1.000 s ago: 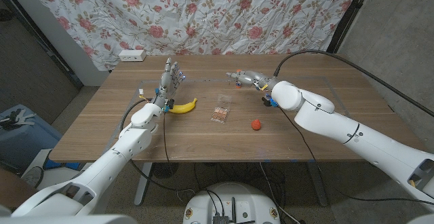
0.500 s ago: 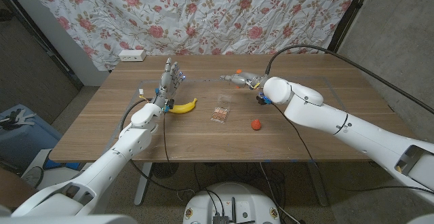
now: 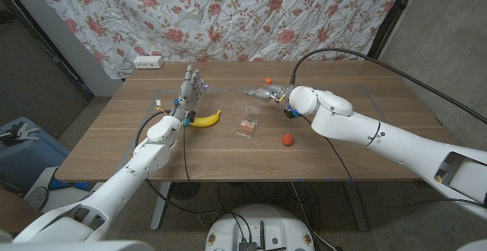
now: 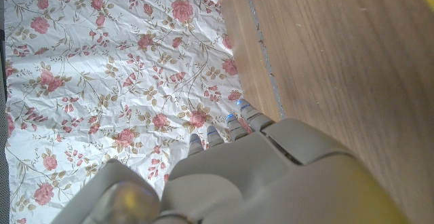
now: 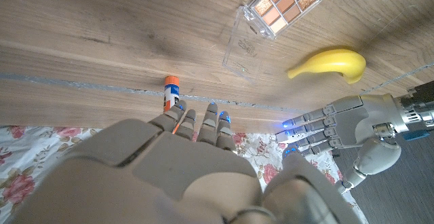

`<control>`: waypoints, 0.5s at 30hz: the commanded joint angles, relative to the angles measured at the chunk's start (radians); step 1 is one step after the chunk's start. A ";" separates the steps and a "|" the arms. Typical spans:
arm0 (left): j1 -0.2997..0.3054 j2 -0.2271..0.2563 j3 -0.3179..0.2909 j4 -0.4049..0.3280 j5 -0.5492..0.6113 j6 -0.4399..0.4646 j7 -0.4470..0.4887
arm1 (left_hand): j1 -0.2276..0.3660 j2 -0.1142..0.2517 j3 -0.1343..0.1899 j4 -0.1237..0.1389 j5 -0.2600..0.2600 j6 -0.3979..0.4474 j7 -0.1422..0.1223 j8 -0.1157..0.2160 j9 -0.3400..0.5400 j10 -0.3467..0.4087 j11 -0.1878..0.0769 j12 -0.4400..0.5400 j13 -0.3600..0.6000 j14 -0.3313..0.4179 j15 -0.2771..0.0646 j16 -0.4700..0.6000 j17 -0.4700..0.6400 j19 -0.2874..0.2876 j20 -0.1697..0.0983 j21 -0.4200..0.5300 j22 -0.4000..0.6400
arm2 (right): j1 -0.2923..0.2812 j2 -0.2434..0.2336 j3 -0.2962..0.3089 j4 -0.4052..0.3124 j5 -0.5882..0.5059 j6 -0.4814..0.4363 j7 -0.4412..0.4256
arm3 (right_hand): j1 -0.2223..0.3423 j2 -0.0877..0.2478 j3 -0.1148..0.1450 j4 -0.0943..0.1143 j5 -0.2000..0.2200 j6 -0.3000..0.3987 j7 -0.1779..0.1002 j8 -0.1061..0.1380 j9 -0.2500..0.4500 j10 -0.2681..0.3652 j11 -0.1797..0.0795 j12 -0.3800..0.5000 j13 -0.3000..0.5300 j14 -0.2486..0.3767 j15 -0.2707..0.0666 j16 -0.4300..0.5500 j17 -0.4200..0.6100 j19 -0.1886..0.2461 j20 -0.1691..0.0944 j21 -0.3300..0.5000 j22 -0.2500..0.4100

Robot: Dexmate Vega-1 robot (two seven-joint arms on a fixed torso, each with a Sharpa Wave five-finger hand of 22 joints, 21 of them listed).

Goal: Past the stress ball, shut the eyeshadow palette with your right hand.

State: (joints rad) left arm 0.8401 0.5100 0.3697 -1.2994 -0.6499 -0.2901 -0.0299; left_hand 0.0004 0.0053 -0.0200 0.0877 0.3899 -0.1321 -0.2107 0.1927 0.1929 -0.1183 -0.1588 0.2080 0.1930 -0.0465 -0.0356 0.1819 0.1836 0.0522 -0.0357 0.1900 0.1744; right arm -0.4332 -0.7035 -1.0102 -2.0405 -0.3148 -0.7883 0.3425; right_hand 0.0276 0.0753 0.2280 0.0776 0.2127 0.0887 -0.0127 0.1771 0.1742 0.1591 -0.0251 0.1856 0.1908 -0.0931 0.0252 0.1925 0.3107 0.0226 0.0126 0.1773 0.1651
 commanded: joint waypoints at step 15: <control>0.000 0.001 0.000 -0.001 -0.001 0.000 -0.002 | 0.013 0.002 -0.001 0.005 0.006 -0.002 -0.009 0.006 0.003 0.001 -0.007 0.005 0.003 -0.007 -0.072 0.008 0.003 0.009 -0.008 0.007 0.004 | 0.078 0.050 -0.082 0.088 -0.036 -0.017 0.090 | -0.011 0.021 -0.005 0.015 0.009 -0.011 0.004 0.007 0.005 0.017 0.002 0.012 0.002 -0.010 0.009 0.010 -0.003 -0.023 0.015 -0.001 0.003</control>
State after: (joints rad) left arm 0.8401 0.5102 0.3697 -1.2994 -0.6499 -0.2901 -0.0296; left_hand 0.0004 0.0053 -0.0200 0.0877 0.3899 -0.1321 -0.2107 0.1927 0.1929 -0.1182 -0.1588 0.2080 0.1930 -0.0465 -0.0356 0.1819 0.1836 0.0522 -0.0356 0.1900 0.1744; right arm -0.3784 -0.6700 -1.0658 -1.9825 -0.3365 -0.7987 0.3909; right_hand 0.0277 0.0753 0.2196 0.0858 0.2127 0.0833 -0.0073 0.1771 0.1742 0.1646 -0.0195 0.1926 0.1909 -0.0984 0.0305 0.1965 0.3061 0.0027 0.0249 0.1773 0.1651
